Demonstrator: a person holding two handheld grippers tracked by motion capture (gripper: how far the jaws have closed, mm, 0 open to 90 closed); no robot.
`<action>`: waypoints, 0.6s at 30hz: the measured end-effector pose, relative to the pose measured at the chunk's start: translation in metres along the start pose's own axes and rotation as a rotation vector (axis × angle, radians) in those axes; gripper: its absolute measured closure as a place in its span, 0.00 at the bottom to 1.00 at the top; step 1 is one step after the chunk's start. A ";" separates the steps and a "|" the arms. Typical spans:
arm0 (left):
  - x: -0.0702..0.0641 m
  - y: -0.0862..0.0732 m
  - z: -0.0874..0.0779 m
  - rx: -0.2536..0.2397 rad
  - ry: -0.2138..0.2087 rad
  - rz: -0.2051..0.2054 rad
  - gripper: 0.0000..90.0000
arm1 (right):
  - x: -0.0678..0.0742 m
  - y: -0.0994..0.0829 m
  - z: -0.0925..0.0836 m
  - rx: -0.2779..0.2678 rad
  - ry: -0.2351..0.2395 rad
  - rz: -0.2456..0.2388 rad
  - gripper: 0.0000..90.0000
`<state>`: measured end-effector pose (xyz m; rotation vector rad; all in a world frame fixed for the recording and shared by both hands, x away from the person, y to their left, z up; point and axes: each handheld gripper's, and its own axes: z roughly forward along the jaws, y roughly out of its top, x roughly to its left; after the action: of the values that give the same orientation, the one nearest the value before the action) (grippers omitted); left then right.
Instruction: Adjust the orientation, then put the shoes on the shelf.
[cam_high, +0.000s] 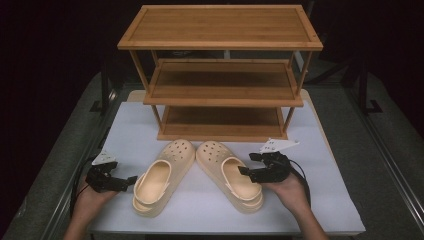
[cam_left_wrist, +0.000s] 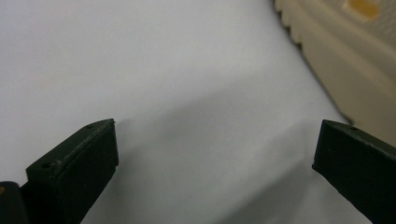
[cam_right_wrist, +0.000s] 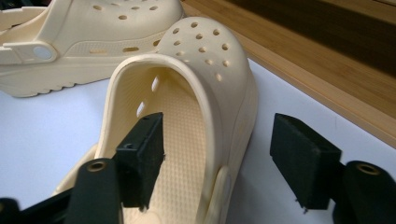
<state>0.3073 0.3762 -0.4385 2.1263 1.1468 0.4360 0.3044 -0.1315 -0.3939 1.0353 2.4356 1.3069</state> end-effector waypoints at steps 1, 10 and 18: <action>-0.001 0.002 -0.004 -0.008 -0.007 0.002 0.00 | 0.000 0.000 -0.001 -0.003 0.004 0.003 0.38; -0.018 0.025 -0.035 -0.108 -0.062 0.018 0.00 | -0.002 0.001 -0.007 -0.022 0.027 0.010 0.36; -0.037 0.042 -0.038 -0.166 -0.156 0.073 0.16 | -0.001 0.004 -0.002 -0.014 0.039 -0.004 0.44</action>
<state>0.2904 0.3448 -0.3808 2.0233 0.9152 0.3772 0.3057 -0.1323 -0.3899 1.0099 2.4514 1.3533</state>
